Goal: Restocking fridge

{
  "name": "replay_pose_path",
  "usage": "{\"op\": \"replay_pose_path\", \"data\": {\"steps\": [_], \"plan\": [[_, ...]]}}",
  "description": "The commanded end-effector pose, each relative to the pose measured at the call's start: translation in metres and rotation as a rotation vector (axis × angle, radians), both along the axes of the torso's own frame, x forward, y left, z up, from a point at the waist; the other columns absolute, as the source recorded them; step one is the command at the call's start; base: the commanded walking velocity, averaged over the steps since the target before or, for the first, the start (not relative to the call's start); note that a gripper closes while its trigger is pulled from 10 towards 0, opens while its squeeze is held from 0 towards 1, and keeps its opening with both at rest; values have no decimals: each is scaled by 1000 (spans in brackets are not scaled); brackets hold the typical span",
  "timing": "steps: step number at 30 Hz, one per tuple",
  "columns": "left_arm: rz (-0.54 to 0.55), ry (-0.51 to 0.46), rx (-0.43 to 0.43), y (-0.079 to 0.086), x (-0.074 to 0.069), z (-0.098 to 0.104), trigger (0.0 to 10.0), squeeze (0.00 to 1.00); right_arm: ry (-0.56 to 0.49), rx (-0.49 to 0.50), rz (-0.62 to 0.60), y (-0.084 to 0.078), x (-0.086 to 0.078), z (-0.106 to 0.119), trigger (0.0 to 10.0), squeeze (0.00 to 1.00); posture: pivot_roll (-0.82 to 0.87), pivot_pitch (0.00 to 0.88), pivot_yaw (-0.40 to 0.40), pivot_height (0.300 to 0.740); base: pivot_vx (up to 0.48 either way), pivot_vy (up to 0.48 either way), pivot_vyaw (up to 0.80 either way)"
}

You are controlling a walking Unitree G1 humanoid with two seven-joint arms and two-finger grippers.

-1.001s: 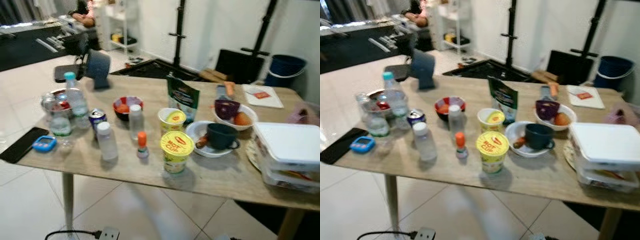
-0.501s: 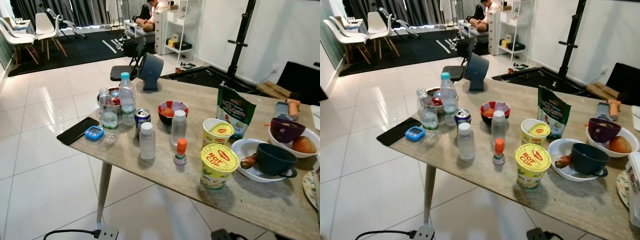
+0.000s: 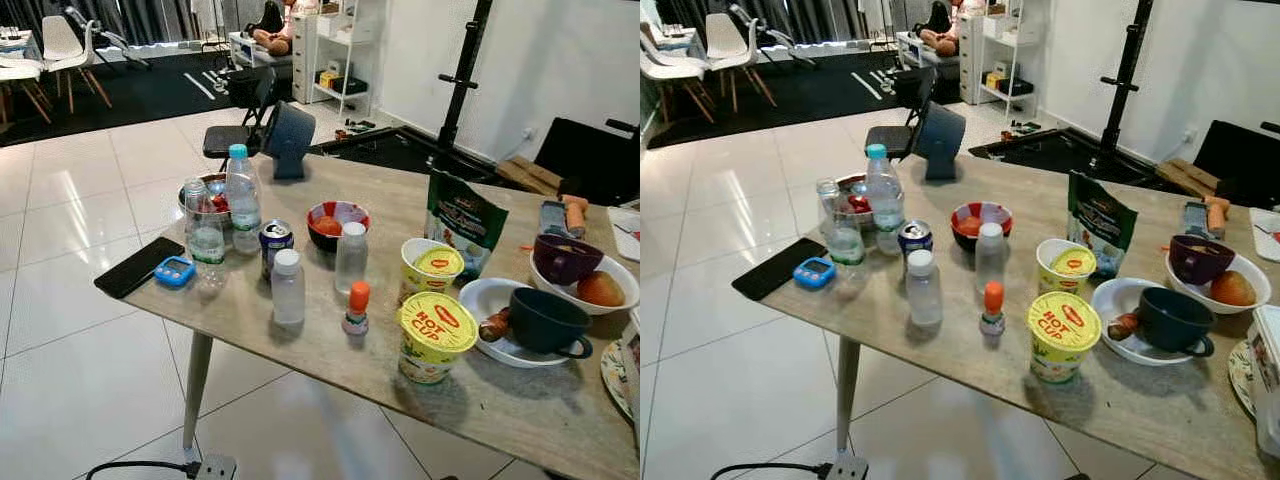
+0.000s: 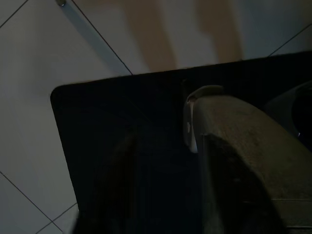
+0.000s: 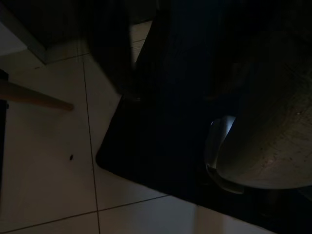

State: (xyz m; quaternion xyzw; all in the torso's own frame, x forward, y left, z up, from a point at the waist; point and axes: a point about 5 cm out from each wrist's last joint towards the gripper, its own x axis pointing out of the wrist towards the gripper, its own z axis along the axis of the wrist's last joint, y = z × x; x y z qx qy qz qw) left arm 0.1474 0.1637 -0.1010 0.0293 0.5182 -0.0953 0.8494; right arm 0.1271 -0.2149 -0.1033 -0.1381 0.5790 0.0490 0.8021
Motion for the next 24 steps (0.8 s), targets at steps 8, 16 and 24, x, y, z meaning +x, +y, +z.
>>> {"op": "replay_pose_path", "data": {"steps": [8, 16, 24], "plan": [[23, 7, 23, 4, -2, -1, 10000, 1000, -7, -25, -6, -3, 1, 1, 10000, 1000, -23, 12, -1, 740, 0, 0, 0], [28, 5, 27, 5, -2, -1, 10000, 1000, -13, -31, -20, -4, 1, 1, 10000, 1000, -23, 16, 1, 740, 0, 0, 0], [31, 16, 39, 6, -4, -2, 10000, 0, -1, -35, -44, -5, -3, 0, 10000, 0, -24, 20, 4, 740, 0, 0, 0]]}}
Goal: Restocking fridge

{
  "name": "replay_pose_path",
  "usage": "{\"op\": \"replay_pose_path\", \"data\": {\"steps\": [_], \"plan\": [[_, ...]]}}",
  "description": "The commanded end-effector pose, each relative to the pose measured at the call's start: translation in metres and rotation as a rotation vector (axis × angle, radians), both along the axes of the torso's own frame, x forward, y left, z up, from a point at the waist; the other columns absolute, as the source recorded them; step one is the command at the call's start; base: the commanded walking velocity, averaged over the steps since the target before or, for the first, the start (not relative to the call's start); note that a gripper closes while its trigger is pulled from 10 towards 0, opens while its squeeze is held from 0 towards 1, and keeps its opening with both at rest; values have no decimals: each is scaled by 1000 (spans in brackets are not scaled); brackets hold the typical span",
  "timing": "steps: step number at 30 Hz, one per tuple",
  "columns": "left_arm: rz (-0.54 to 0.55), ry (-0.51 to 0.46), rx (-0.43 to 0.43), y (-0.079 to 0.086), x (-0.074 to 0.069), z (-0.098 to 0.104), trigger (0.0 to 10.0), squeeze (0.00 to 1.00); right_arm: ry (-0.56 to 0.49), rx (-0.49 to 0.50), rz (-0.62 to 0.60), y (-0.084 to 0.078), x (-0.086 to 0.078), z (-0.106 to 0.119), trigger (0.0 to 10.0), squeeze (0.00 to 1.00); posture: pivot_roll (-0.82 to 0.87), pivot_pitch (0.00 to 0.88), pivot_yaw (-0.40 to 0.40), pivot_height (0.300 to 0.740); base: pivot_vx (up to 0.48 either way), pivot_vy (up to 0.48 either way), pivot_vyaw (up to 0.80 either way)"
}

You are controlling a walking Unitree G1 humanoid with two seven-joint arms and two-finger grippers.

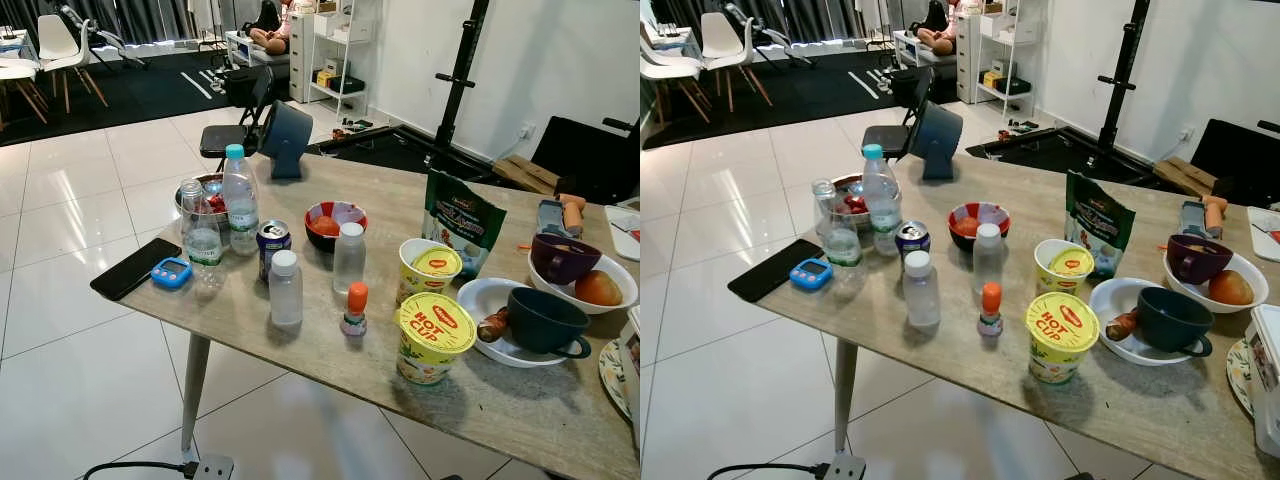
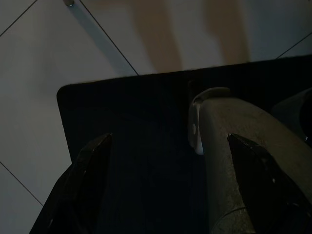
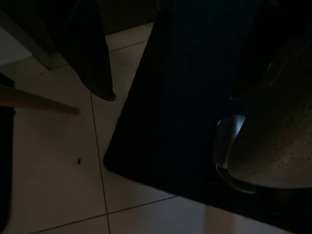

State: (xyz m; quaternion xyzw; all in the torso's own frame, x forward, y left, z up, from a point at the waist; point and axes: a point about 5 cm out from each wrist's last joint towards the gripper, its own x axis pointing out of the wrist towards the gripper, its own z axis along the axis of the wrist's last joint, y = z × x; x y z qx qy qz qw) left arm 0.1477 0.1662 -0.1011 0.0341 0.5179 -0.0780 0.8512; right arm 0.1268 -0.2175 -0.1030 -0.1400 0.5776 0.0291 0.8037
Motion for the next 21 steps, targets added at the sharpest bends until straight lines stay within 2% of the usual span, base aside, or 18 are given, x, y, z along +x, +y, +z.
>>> {"op": "replay_pose_path", "data": {"steps": [1, 15, 21], "plan": [[6, 20, 13, 3, -4, -2, 10000, 0, 8, -9, -15, -2, -3, 0, 10000, 0, -24, 20, 4, 740, 0, 0, 0], [35, 20, 22, 5, -6, -2, 10000, 0, 5, -5, -38, -5, -2, 0, 10000, 0, -20, 16, -4, 740, 0, 0, 0], [62, 24, 30, 9, -7, -2, 10000, 0, 13, -2, -32, -5, -3, 0, 10000, 0, -17, 18, -3, 740, 0, 0, -766]]}}
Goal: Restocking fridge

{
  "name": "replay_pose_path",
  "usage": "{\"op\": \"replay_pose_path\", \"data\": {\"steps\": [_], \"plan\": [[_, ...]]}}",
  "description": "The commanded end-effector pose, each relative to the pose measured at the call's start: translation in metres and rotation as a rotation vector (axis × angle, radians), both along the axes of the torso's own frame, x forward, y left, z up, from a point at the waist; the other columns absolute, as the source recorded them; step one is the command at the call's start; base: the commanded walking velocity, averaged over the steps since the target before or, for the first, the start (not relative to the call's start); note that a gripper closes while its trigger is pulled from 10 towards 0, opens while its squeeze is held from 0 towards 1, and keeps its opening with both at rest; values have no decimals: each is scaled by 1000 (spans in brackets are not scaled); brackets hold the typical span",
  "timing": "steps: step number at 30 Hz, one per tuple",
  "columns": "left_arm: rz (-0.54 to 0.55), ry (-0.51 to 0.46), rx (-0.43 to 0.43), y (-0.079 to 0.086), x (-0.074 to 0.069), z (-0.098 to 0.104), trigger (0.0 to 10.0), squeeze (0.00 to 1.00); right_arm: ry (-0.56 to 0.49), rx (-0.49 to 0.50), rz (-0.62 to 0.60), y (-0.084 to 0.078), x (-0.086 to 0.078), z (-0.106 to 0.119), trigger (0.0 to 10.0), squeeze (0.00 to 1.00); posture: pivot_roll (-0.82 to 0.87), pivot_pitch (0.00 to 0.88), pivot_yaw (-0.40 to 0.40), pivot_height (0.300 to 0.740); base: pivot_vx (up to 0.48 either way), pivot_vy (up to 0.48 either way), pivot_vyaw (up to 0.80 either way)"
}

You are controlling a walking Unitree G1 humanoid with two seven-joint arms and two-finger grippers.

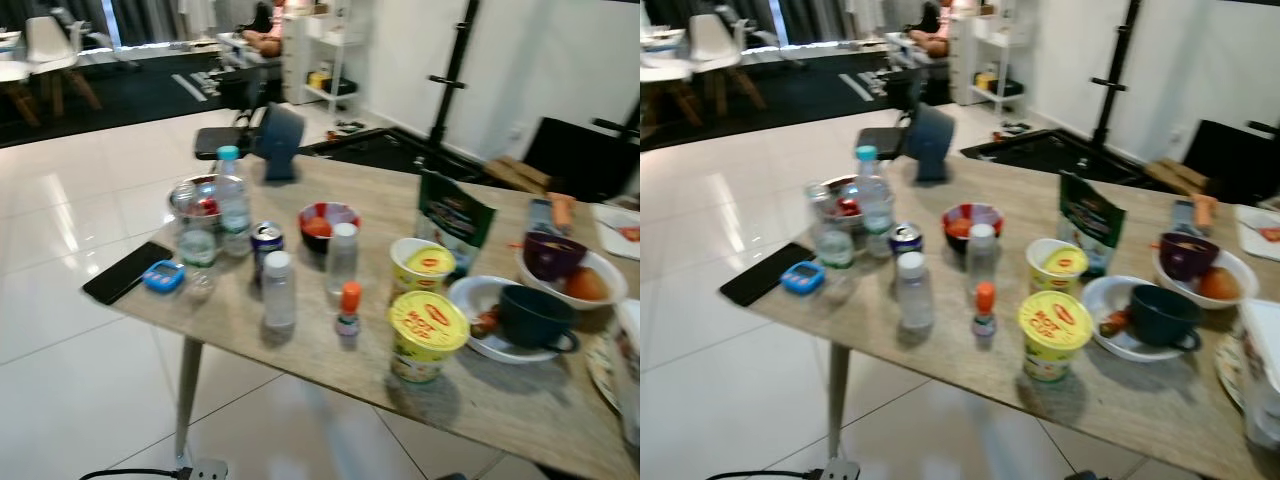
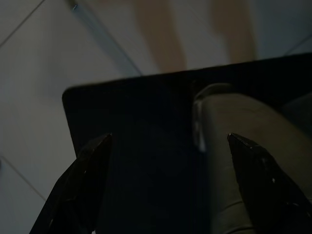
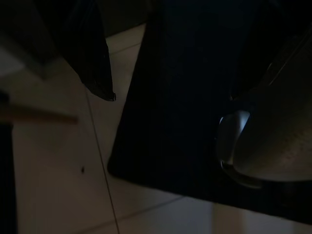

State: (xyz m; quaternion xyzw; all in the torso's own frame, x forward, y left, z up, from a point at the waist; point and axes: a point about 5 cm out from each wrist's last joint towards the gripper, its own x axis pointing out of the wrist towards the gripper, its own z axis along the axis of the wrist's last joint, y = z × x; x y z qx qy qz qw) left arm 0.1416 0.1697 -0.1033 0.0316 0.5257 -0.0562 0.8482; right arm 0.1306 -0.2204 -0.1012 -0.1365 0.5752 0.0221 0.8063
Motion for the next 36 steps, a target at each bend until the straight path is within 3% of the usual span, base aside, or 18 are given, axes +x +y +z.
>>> {"op": "replay_pose_path", "data": {"steps": [1, 12, 26, 36], "plan": [[35, 10, 19, 8, -2, 0, 10000, 0, 23, 0, -17, -2, -7, -2, 10000, 0, -16, 18, -2, 740, 0, 0, -775], [60, 11, 51, 16, -4, 0, 10000, 0, 18, 7, -13, 2, -6, -2, 10000, 0, -10, 23, 2, 740, 0, 0, -132], [36, 10, 50, 14, -3, 0, 10000, 0, 22, 9, -14, 3, -8, -3, 10000, 0, -15, 24, 6, 740, 0, 0, 0], [10, 12, 50, 10, -3, 0, 10000, 0, 28, 6, -5, 2, -9, -3, 10000, 0, -13, 23, 0, 740, -275, 0, 0]]}}
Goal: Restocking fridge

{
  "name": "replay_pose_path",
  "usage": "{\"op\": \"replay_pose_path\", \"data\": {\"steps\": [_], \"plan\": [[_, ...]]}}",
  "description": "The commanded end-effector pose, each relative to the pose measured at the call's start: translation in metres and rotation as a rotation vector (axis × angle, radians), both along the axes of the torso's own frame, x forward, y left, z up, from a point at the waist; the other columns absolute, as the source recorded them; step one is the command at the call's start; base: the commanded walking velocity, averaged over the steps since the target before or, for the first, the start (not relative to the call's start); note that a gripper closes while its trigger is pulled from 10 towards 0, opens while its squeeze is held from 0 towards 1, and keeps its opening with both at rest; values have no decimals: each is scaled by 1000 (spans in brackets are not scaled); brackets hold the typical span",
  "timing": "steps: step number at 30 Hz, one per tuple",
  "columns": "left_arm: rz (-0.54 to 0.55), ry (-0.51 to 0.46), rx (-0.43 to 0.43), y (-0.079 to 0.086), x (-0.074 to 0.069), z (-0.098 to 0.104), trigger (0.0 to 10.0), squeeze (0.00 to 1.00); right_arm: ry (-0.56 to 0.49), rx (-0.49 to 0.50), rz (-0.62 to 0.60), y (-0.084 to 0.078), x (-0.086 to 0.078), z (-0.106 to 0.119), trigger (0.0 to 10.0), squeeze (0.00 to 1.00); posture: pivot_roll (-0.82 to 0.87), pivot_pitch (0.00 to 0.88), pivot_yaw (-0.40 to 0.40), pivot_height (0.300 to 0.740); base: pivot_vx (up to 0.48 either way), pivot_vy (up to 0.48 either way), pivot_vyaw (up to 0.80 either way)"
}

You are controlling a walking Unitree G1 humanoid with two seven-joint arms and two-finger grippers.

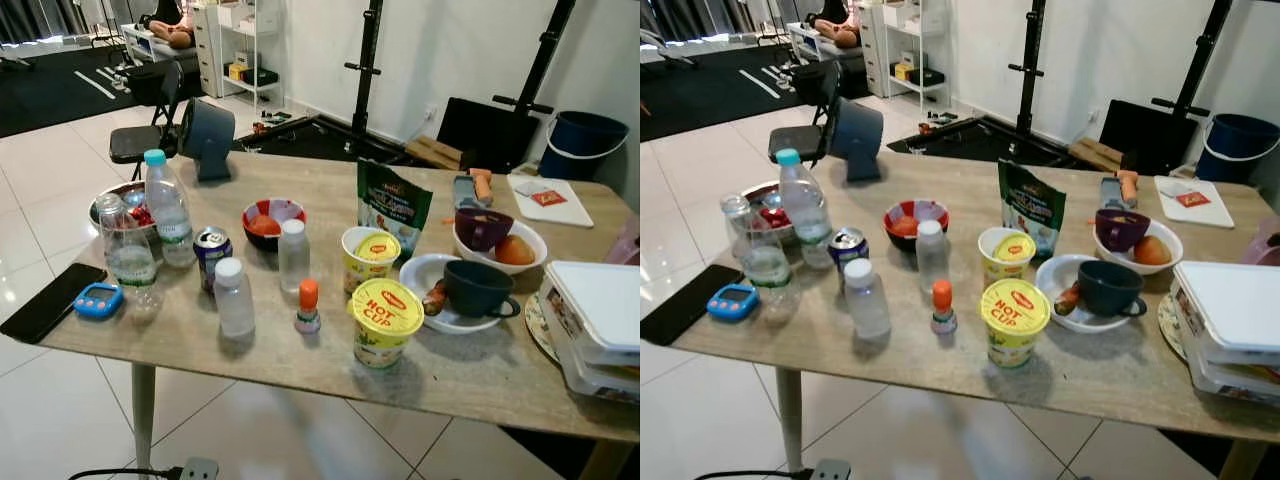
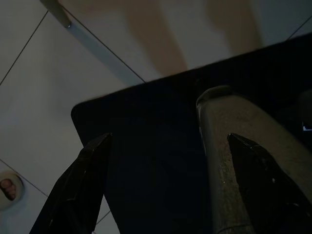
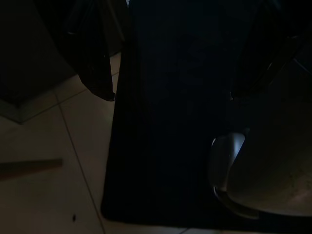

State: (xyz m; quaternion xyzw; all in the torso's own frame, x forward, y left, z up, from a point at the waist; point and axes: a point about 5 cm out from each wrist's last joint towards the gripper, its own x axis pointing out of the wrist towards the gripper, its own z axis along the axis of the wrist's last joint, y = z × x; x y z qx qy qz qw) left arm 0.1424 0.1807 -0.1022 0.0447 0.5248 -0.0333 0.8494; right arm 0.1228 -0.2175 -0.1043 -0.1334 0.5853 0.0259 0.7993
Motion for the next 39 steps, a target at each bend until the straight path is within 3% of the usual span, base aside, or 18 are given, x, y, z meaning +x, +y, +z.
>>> {"op": "replay_pose_path", "data": {"steps": [1, 15, 29, 32, 35, 38, 39], "plan": [[-15, 19, 4, -1, -4, -2, 10000, 0, 3, -2, -3, -1, -2, 0, 10000, 0, -14, 23, 0, 740, -304, 0, 0], [-29, 16, 6, -4, -3, -2, 10000, 0, 5, -5, -4, -3, -2, 0, 10000, 0, -19, 25, -2, 740, -319, 0, 0], [24, -16, 17, 4, 1, 1, 10000, 0, -24, 1, -37, -7, 2, 2, 10000, 0, -17, 24, -6, 740, 0, 0, 0], [141, -68, 15, 21, 8, 6, 10000, 0, -138, -24, -139, -22, 22, 13, 10000, 0, -15, 25, -6, 740, 0, 0, 0], [186, -100, 17, 29, 14, 10, 10000, 0, -175, -52, -175, -31, 29, 18, 10000, 0, -15, 24, -5, 740, 0, 0, 0], [304, -201, 21, 51, 31, 23, 10000, 0, -244, -86, -228, -46, 43, 28, 10000, 0, -10, 20, -6, 740, 0, 0, 0], [304, -201, 21, 51, 31, 23, 10000, 0, -244, -86, -228, -46, 43, 28, 10000, 0, -10, 20, -6, 740, 0, 0, 0]]}}
